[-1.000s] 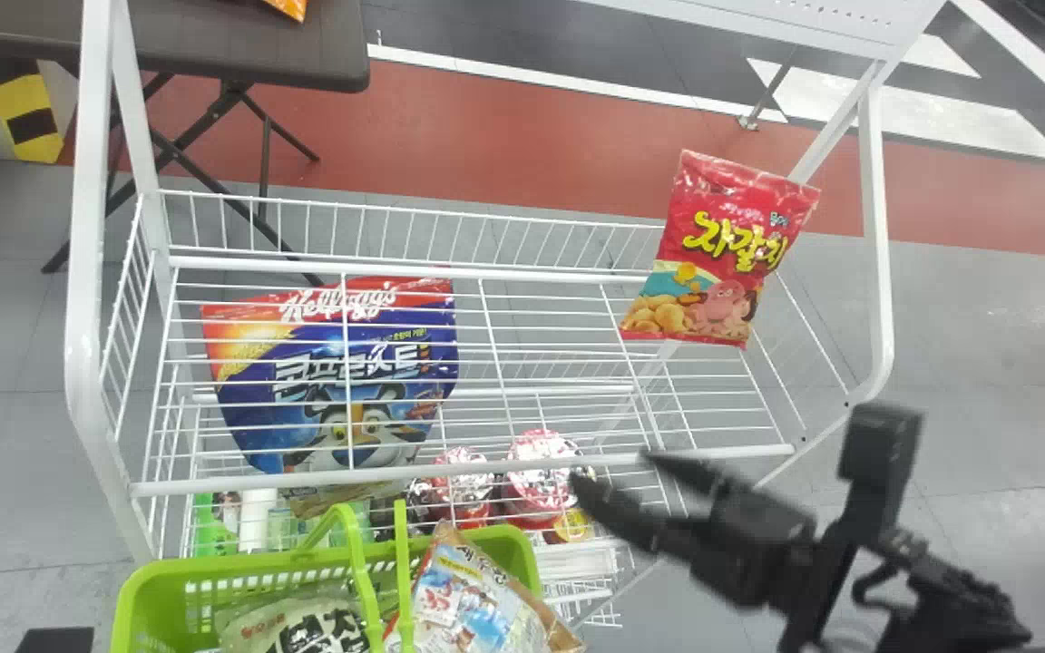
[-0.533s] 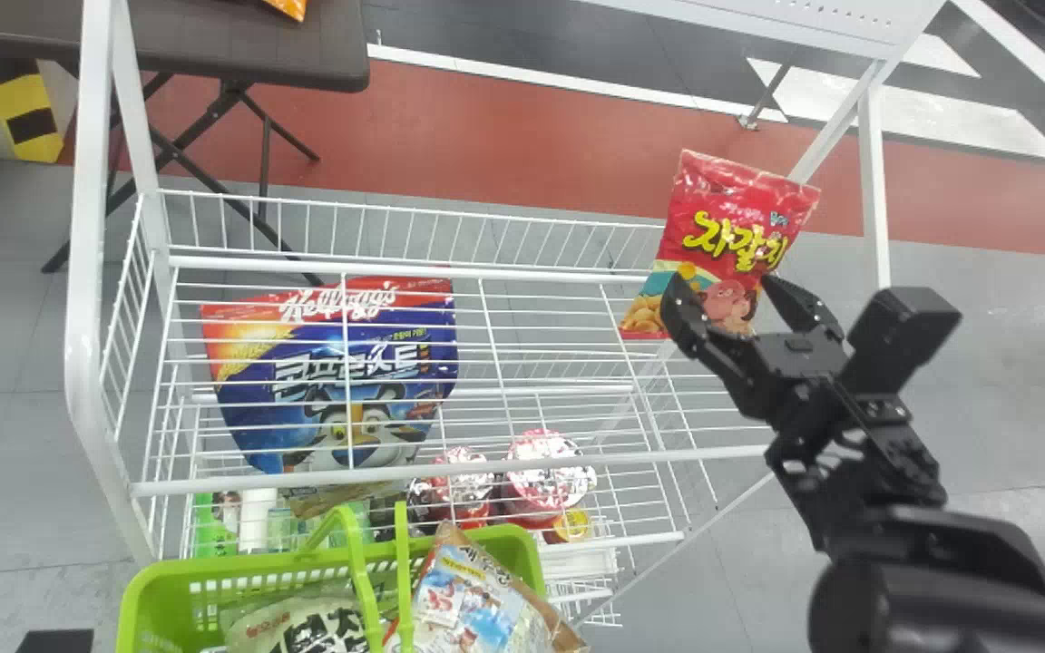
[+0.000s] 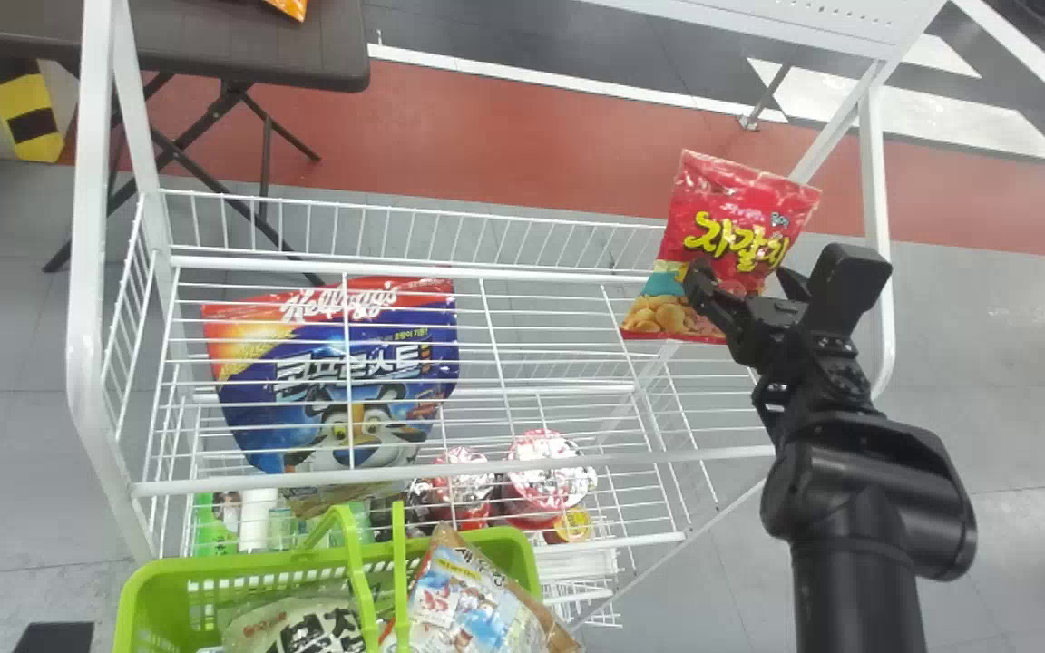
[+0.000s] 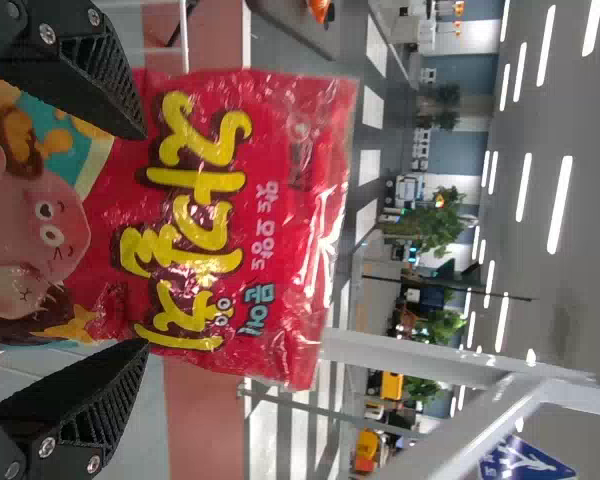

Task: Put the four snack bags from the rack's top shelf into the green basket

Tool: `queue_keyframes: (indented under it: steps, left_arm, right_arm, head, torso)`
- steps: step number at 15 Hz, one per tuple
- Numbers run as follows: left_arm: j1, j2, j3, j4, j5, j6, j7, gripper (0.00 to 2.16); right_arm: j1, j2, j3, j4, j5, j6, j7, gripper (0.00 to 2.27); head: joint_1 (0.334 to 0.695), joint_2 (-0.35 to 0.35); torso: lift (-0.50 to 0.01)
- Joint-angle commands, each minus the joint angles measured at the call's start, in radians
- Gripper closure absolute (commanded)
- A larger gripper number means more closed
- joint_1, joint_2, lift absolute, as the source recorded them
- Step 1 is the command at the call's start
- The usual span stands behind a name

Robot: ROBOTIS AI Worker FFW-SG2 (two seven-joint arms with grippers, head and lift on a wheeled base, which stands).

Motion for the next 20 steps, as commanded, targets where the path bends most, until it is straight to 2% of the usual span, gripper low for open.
queue_keyframes:
  steps: [1, 2, 3, 4, 6, 8, 12, 15, 18, 20]
  left_arm:
    - [-0.005, 0.002, 0.000, 0.003, 0.002, 0.005, 0.001, 1.76]
    - [-0.006, 0.002, 0.002, 0.003, 0.002, 0.005, -0.001, 1.76]
    - [-0.006, 0.002, 0.002, 0.003, 0.002, 0.005, 0.001, 1.76]
    - [-0.006, 0.000, 0.002, 0.003, 0.002, 0.005, 0.001, 1.76]
    - [-0.008, -0.001, 0.002, 0.004, 0.000, 0.008, 0.002, 1.76]
    - [-0.009, -0.003, 0.002, 0.004, -0.001, 0.008, 0.002, 1.76]
    - [-0.009, -0.004, 0.002, 0.001, -0.003, 0.008, 0.002, 1.76]
    - [-0.008, -0.006, 0.002, -0.002, -0.006, 0.008, 0.002, 1.76]
    - [-0.005, -0.007, 0.002, -0.003, -0.006, 0.008, 0.002, 1.76]
    - [-0.005, -0.007, 0.002, -0.005, -0.006, 0.008, 0.001, 1.76]
  right_arm:
    - [-0.060, -0.019, -0.007, 0.067, -0.006, 0.022, 0.040, 0.24]
    - [-0.071, -0.019, -0.009, 0.074, -0.009, 0.038, 0.088, 0.92]
    - [-0.071, -0.019, -0.009, 0.073, -0.012, 0.081, 0.092, 1.91]
    - [-0.065, -0.017, -0.011, 0.065, -0.031, 0.075, 0.114, 2.24]
    - [-0.019, -0.017, -0.009, 0.034, -0.037, 0.041, 0.132, 2.24]
    - [0.026, -0.017, -0.009, -0.044, -0.091, 0.084, 0.142, 2.24]
    - [0.221, -0.010, -0.009, -0.348, -0.220, 0.216, 0.163, 2.24]
    - [0.370, 0.013, -0.061, -0.661, -0.345, 0.501, 0.201, 2.24]
    - [0.482, 0.087, -0.162, -0.949, -0.460, 0.900, 0.292, 2.24]
    - [0.521, 0.106, -0.251, -1.069, -0.546, 1.231, 0.336, 2.24]
  head:
    - [0.695, -0.350]
    - [0.695, -0.350]
    - [0.695, -0.350]
    - [0.695, -0.350]
    - [0.695, -0.350]
    - [0.695, -0.350]
    - [0.695, -0.350]
    - [0.695, -0.350]
    - [0.695, -0.350]
    - [0.695, -0.350]
  torso:
    - [0.000]
    - [0.000]
    - [0.000]
    - [0.000]
    - [0.000]
    - [0.000]
    - [0.000]
    - [0.000]
    - [0.000]
    - [0.000]
